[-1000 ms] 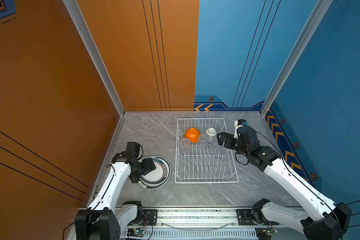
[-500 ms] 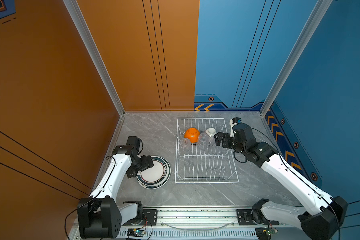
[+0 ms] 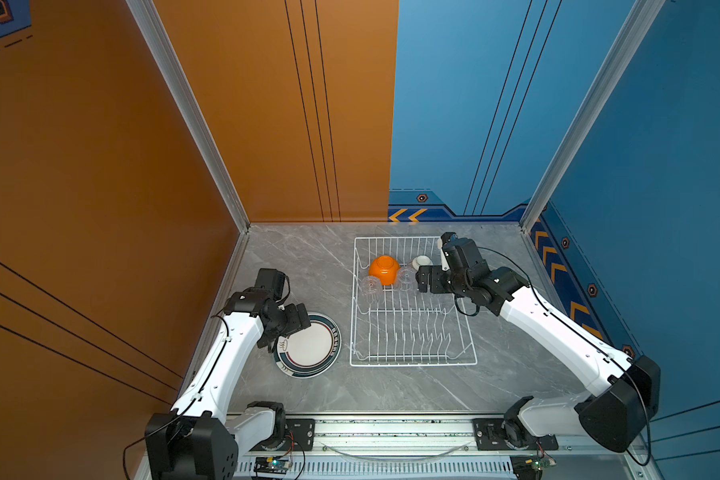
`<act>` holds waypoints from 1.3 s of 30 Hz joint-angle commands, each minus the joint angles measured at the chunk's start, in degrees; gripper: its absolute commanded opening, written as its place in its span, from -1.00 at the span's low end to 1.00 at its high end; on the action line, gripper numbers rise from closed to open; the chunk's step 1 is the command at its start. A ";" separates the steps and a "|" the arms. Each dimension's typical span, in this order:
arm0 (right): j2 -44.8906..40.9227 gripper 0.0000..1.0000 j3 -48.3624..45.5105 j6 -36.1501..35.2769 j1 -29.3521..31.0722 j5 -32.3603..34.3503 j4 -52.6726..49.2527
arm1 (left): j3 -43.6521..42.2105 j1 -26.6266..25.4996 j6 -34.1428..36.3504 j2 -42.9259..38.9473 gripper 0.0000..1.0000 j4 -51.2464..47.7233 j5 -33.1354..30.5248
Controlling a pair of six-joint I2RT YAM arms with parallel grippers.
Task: Unload the mixed dishes from the dish rack
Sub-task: 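Reach the right gripper into the rack above a clear plastic glass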
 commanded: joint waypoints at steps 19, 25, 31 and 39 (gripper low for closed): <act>4.90 1.00 -1.29 8.58 6.80 -4.81 5.68 | -12.69 0.18 4.52 -17.09 0.96 20.71 18.25; 10.03 1.00 4.76 9.33 9.08 -6.08 5.02 | -16.88 1.57 4.23 -23.45 0.96 24.96 21.92; 18.67 0.94 12.94 7.68 9.52 -7.05 1.40 | -16.80 3.61 4.69 -25.74 0.96 23.35 18.67; 29.09 0.72 21.18 5.79 10.71 -6.26 -1.57 | -15.93 5.11 5.58 -24.70 0.96 21.83 15.55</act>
